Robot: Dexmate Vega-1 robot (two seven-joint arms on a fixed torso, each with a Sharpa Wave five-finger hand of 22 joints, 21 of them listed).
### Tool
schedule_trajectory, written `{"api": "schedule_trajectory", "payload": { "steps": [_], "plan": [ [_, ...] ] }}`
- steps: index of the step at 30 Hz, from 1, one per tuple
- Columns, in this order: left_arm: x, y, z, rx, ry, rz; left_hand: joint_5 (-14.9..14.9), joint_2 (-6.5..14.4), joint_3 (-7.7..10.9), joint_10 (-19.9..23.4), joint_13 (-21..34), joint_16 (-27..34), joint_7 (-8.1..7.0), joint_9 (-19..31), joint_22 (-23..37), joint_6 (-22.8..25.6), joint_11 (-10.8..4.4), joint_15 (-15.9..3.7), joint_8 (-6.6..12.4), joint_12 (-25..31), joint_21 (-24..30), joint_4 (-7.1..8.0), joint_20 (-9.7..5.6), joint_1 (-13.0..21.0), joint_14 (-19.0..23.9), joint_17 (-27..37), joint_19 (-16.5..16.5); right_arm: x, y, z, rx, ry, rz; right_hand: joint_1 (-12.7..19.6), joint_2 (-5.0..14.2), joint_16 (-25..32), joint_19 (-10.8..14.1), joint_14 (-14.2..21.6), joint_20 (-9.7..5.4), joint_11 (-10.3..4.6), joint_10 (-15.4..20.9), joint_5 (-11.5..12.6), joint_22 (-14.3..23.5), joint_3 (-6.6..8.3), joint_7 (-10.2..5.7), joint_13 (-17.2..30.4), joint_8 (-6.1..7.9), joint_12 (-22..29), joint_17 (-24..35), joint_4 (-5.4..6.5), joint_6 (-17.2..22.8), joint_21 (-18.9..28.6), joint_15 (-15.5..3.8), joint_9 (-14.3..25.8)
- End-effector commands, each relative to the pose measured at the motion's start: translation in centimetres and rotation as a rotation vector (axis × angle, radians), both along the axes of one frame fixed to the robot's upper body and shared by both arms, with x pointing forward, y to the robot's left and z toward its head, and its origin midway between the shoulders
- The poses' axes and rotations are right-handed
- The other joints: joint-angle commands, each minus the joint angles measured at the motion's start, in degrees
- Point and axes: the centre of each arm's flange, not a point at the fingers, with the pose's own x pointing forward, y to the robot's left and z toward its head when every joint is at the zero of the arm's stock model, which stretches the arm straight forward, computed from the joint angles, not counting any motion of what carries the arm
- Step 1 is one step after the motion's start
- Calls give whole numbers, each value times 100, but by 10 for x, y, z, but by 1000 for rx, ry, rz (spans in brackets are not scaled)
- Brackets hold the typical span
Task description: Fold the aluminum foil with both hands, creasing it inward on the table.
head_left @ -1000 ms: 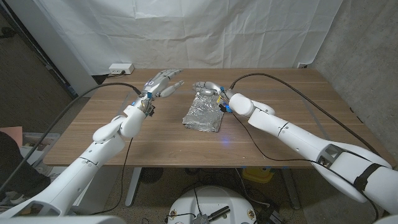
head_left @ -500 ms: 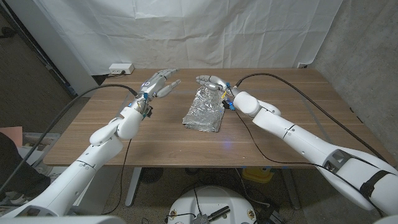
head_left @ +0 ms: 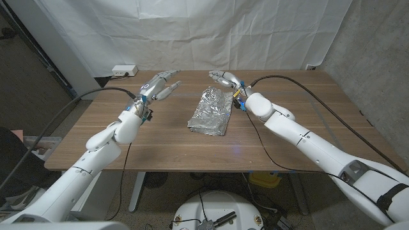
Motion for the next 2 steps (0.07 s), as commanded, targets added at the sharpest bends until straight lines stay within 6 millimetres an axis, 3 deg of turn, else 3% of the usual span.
{"api": "schedule_trajectory", "payload": {
  "steps": [1, 2],
  "plan": [
    [-4, 4, 1, 13, 11, -9, 25, 55, 14, -42, -3, 36, -9, 10, 11, -36, 1, -49, 30, 33, -26, 4, -2, -30, -31, 13, 20, -9, -35, -4, 156, -5, -40, -32, 38, 42, 17, 69, 29, 3, 67, 23, 6, -8, 35, 10, 30, 26, 12, 5, 60, -8, -12, -3],
    [-5, 4, 1, 18, 6, -10, 25, 56, 14, -41, -3, 36, 2, 10, 11, -32, 1, -52, 32, 34, -28, 5, -1, -31, -32, 14, 18, -11, -37, -4, 159, -16, -45, -34, 36, 42, 18, 69, 33, 5, 70, 22, 6, -10, 38, 10, 29, 25, 12, 4, 63, -9, -7, -4]
  ]
}}
